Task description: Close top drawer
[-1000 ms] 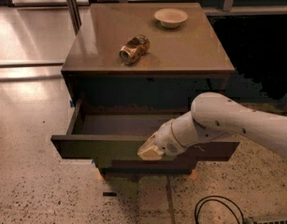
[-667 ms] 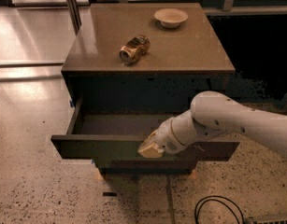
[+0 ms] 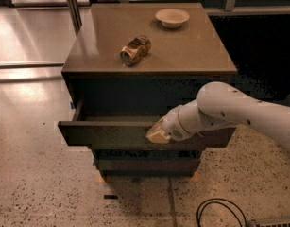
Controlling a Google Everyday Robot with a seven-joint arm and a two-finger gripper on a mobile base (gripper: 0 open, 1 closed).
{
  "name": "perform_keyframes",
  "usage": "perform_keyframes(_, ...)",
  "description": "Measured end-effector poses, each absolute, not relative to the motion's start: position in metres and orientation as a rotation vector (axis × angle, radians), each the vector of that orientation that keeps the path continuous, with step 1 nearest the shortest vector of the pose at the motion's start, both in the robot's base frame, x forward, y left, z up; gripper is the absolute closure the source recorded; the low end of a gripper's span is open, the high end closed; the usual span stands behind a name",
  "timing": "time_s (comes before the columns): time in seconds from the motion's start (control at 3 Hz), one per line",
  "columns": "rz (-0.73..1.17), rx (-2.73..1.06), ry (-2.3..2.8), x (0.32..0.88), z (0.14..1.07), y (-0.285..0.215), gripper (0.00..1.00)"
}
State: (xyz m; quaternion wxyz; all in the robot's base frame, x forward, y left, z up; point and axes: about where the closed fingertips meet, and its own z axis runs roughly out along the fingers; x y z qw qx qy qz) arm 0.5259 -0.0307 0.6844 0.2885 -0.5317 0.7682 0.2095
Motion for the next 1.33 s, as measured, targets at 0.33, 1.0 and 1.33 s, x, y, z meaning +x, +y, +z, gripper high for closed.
perform_keyframes(0.33, 0.559, -1.42, 2.051, 0.526, 0.684, -0.031, 1.0)
perform_keyframes(1.0, 0.57, -1.448, 2.046, 0.535, 0.663, -0.013, 1.0)
perform_keyframes(1.33, 0.512, -1.41, 2.05, 0.559, 0.662, -0.019, 1.0)
